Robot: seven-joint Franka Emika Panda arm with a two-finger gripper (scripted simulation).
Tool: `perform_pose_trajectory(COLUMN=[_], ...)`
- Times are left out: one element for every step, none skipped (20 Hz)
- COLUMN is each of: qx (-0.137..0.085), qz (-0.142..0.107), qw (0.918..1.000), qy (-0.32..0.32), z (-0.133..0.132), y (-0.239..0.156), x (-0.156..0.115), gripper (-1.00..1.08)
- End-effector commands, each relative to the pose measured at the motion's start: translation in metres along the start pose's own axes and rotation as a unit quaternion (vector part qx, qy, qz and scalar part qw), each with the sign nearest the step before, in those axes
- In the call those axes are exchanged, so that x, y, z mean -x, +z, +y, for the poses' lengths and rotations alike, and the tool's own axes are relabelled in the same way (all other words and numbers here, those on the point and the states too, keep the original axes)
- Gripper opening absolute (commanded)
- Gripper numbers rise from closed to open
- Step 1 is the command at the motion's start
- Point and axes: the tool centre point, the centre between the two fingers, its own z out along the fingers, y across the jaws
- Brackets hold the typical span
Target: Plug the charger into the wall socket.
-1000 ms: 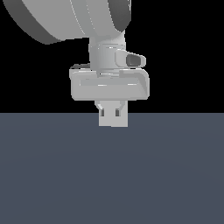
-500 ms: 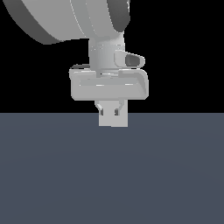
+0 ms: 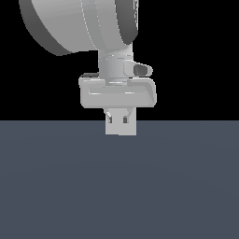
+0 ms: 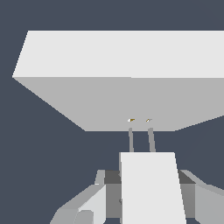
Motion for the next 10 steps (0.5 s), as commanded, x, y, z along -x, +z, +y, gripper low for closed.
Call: perform_pose_trajectory(qx=[0.0, 0.0, 0.0, 0.0, 0.0, 0.0, 0.0, 0.0, 0.0, 0.0], qz=[0.0, 0.0, 0.0, 0.0, 0.0, 0.0, 0.0, 0.0, 0.0, 0.0], qw=[1.0, 1.0, 1.0, 1.0, 1.0, 1.0, 1.0, 1.0, 1.0, 1.0], qy=[0.0, 0.0, 0.0, 0.0, 0.0, 0.001, 0.001, 0.001, 0.001, 0.001], z=[0.0, 0.0, 0.0, 0.0, 0.0, 0.0, 0.0, 0.0, 0.0, 0.0], y=[0.003, 0.004, 0.005, 0.005, 0.006, 0.006, 0.007, 0.007, 0.007, 0.007], x=[-0.009, -0.012, -0.014, -0.016, -0.018, -0.019, -0.02, -0.021, -0.021, -0.022], gripper=[-1.0, -1.0, -1.0, -1.0, -1.0, -1.0, -1.0, -1.0, -1.0, -1.0])
